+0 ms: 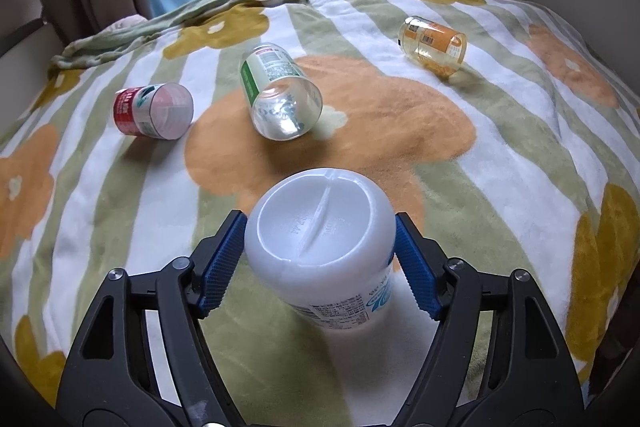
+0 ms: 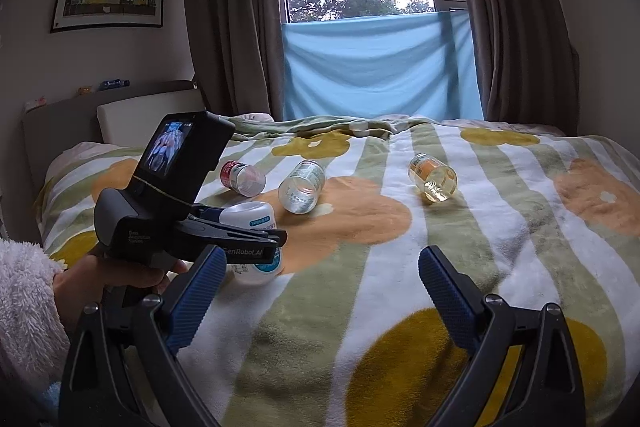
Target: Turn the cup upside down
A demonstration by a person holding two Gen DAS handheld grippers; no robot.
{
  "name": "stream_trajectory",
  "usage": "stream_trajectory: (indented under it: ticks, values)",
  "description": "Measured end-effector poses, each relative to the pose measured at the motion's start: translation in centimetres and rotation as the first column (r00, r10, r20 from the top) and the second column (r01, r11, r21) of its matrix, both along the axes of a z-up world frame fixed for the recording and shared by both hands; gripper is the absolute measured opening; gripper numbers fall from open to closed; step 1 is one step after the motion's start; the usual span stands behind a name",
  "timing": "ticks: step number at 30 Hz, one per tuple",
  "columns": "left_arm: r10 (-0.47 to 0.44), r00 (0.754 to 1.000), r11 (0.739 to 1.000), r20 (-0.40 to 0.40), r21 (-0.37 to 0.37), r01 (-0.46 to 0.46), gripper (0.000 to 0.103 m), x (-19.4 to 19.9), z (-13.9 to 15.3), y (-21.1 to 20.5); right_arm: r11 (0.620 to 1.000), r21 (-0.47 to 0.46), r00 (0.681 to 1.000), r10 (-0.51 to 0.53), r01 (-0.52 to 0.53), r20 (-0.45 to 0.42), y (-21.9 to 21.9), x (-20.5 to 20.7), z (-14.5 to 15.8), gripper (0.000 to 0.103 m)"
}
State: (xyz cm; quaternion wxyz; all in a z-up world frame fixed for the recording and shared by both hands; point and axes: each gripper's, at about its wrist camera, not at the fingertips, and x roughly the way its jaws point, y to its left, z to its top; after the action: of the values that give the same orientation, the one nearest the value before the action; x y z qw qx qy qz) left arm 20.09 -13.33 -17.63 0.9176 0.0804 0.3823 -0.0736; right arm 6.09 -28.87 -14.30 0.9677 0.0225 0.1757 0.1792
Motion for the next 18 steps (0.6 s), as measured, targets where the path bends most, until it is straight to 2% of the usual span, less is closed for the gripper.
stream_trajectory:
  ticks: [2, 7, 18]
  values:
    - [0.003, 1.0, 1.0, 0.01, 0.008, -0.003, 0.092, -0.23, 0.04, -0.02, 1.0, -0.001, 1.0, 0.0, 0.0, 0.001, 0.04, -0.02, 0.0, 0.096]
    - [-0.006, 1.0, 1.0, 0.01, -0.006, 0.006, 0.101, -0.43, 0.22, 0.19, 1.0, -0.001, 1.0, 0.001, -0.001, -0.005, 0.05, 0.11, -0.07, 0.096]
    - [-0.024, 0.999, 0.999, -0.021, -0.04, 0.023, 0.102, -0.44, -0.27, 0.36, 1.0, -0.011, 1.0, 0.007, -0.007, -0.013, 0.73, 0.42, -0.14, 0.096]
